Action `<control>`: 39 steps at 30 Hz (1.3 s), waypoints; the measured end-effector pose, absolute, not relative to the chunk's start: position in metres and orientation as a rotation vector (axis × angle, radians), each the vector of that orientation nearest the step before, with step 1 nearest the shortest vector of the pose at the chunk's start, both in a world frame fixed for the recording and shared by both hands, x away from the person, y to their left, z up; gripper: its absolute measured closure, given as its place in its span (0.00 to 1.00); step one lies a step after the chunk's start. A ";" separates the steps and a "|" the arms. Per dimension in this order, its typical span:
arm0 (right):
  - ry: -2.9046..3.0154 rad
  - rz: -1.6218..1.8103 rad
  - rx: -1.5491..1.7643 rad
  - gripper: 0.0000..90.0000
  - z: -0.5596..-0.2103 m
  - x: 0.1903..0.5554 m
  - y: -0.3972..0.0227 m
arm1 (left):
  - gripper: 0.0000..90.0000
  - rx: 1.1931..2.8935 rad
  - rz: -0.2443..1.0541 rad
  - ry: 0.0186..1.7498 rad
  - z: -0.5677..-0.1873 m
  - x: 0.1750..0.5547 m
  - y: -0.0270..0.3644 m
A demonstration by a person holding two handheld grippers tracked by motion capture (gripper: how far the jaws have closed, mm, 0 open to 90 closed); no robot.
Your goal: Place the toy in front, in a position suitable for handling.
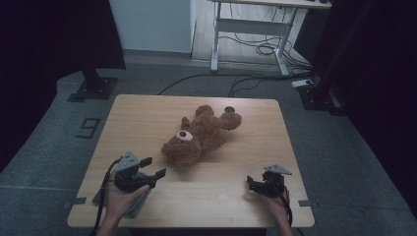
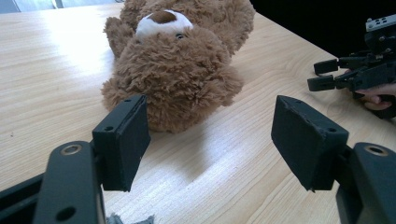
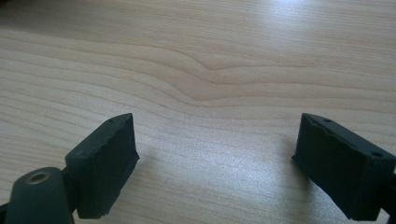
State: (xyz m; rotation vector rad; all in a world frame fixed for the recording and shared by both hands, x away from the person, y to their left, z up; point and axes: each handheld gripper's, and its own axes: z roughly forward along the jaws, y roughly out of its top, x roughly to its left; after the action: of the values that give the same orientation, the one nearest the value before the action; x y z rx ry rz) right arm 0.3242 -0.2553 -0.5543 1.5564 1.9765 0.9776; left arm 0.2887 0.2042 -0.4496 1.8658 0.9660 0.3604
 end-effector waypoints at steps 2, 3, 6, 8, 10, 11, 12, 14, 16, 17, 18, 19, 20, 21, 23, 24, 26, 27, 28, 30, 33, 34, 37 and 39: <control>1.971 0.989 1.562 0.14 -0.554 0.323 -0.256 | 0.31 1.875 0.355 0.963 -0.450 0.289 0.202; 1.968 0.997 1.564 0.14 -0.554 0.322 -0.256 | 0.31 1.872 0.351 0.961 -0.449 0.288 0.201; 1.966 1.016 1.554 0.14 -0.553 0.320 -0.257 | 0.30 1.864 0.333 0.956 -0.450 0.289 0.200; 1.958 1.037 1.545 0.15 -0.551 0.320 -0.257 | 0.30 1.865 0.335 0.961 -0.450 0.289 0.200; 1.950 1.055 1.537 0.15 -0.548 0.320 -0.258 | 0.29 1.862 0.332 0.965 -0.451 0.290 0.199; 1.945 1.064 1.533 0.15 -0.547 0.320 -0.259 | 0.29 1.860 0.328 0.966 -0.451 0.290 0.199; 1.941 1.071 1.524 0.15 -0.545 0.321 -0.259 | 0.29 1.857 0.323 0.969 -0.452 0.290 0.198; 1.937 1.085 1.501 0.15 -0.542 0.321 -0.258 | 0.28 1.845 0.313 0.974 -0.452 0.290 0.197; 1.943 1.098 1.473 0.15 -0.539 0.322 -0.256 | 0.28 1.826 0.289 0.979 -0.452 0.292 0.196; 1.948 1.102 1.459 0.15 -0.537 0.322 -0.254 | 0.28 1.824 0.282 0.981 -0.453 0.293 0.195; 1.952 1.109 1.448 0.15 -0.536 0.323 -0.253 | 0.27 1.823 0.284 0.989 -0.454 0.294 0.194; 1.956 1.116 1.436 0.15 -0.535 0.323 -0.251 | 0.27 1.825 0.288 0.993 -0.454 0.295 0.193; 1.961 1.120 1.422 0.15 -0.534 0.324 -0.250 | 0.27 1.829 0.289 0.995 -0.455 0.296 0.192; 1.967 1.121 1.410 0.15 -0.533 0.325 -0.248 | 0.27 1.832 0.286 0.999 -0.456 0.297 0.190; 1.972 1.136 1.394 0.16 -0.532 0.326 -0.247 | 0.26 1.837 0.284 1.005 -0.458 0.299 0.188; 1.971 1.143 1.392 0.16 -0.530 0.328 -0.246 | 0.26 1.839 0.281 1.009 -0.459 0.301 0.186; 1.969 1.158 1.374 0.16 -0.526 0.331 -0.244 | 0.24 1.840 0.278 1.019 -0.461 0.305 0.184; 1.967 1.168 1.362 0.16 -0.522 0.334 -0.242 | 0.23 1.839 0.275 1.023 -0.462 0.307 0.183; 1.964 1.179 1.351 0.16 -0.519 0.336 -0.240 | 0.23 1.840 0.274 1.026 -0.463 0.309 0.182; 1.949 1.218 1.333 0.17 -0.512 0.341 -0.235 | 0.22 1.847 0.273 1.031 -0.466 0.313 0.178; 1.946 1.291 1.301 0.18 -0.501 0.353 -0.224 | 0.21 1.856 0.253 1.033 -0.470 0.320 0.174; 1.952 1.296 1.282 0.18 -0.497 0.357 -0.219 | 0.20 1.861 0.253 1.036 -0.471 0.322 0.173; 1.978 1.303 1.229 0.18 -0.488 0.370 -0.205 | 0.19 1.861 0.253 1.045 -0.475 0.329 0.170; 1.993 1.304 1.210 0.18 -0.484 0.379 -0.197 | 0.19 1.854 0.263 1.051 -0.474 0.334 0.170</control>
State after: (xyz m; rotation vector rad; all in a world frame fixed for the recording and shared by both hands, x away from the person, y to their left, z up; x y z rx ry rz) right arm 0.3788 -0.1972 -0.4841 1.2101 1.9925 1.3044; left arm 0.3345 0.1705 -0.4740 1.8543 1.0506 0.2633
